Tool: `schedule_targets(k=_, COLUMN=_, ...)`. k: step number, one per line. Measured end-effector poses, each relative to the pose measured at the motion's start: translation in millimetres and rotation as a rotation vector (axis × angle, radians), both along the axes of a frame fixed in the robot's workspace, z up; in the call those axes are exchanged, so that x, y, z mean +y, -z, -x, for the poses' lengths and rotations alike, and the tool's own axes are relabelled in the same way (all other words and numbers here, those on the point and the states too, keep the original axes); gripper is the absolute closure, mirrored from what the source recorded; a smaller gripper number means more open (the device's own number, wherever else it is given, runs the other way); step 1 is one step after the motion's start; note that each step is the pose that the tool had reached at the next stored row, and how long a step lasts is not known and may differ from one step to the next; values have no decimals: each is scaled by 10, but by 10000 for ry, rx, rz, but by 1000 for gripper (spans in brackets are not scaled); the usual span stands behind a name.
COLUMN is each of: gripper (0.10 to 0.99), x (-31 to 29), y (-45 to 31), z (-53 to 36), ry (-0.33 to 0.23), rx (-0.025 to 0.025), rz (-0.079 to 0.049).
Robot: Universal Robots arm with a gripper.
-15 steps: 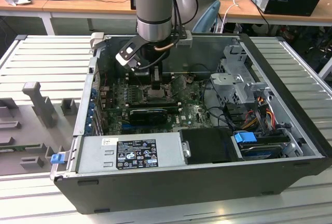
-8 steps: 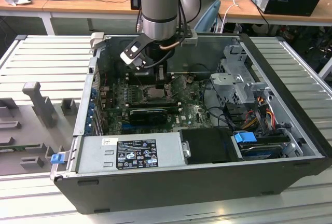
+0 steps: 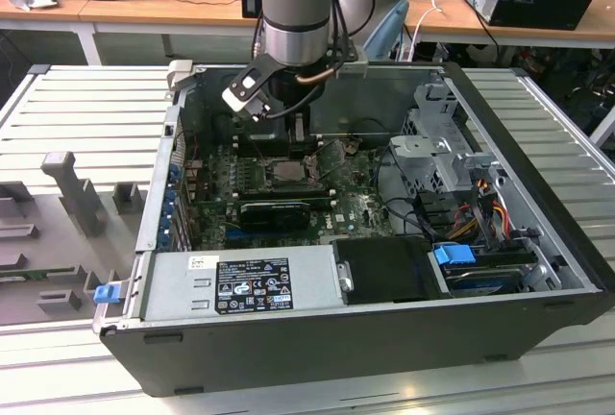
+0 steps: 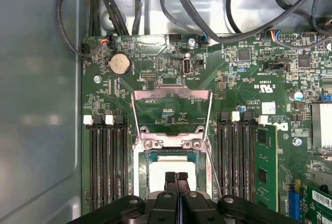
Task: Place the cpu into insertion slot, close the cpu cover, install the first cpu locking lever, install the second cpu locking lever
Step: 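Close the cpu cover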
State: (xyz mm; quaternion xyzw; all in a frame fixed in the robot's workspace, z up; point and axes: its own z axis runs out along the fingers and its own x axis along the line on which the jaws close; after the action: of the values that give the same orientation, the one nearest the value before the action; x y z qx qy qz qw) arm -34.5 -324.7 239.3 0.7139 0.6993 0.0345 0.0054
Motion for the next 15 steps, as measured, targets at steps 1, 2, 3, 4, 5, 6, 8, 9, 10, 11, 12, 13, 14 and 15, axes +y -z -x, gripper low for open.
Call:
schedule_targets(k=1, gripper=980, x=0, y=-7, z=0, ry=0, rx=2, rz=3)
schedule_targets(k=2, gripper=980, x=0, y=-10, z=0, ry=0, rx=2, rz=3)
schedule_targets(k=3, gripper=980, x=0, y=-14, z=0, ry=0, rx=1, rz=3)
schedule_targets(k=4, gripper=980, x=0, y=-21, z=0, ry=1, rx=1, rz=2)
schedule_targets(k=5, gripper=980, x=0, y=-31, z=0, ry=0, rx=1, rz=1)
schedule_targets(k=6, gripper=980, x=0, y=-44, z=0, ry=1, rx=1, rz=2)
schedule_targets(k=8, gripper=980, x=0, y=-74, z=0, ry=1, rx=1, rz=2)
schedule_targets(k=9, gripper=980, x=0, y=-84, z=0, ry=1, rx=1, rz=2)
schedule_targets(k=10, gripper=980, x=0, y=-95, z=0, ry=0, rx=1, rz=2)
schedule_targets(k=11, gripper=980, x=0, y=-104, z=0, ry=1, rx=1, rz=2)
schedule_targets(k=12, gripper=980, x=0, y=-122, z=0, ry=1, rx=1, rz=2)
schedule_targets(k=13, gripper=980, x=0, y=-137, z=0, ry=0, rx=1, rz=2)
schedule_targets(k=14, gripper=980, x=0, y=-147, z=0, ry=0, rx=1, rz=2)
schedule_targets(k=15, gripper=980, x=0, y=-153, z=0, ry=1, rx=1, rz=2)
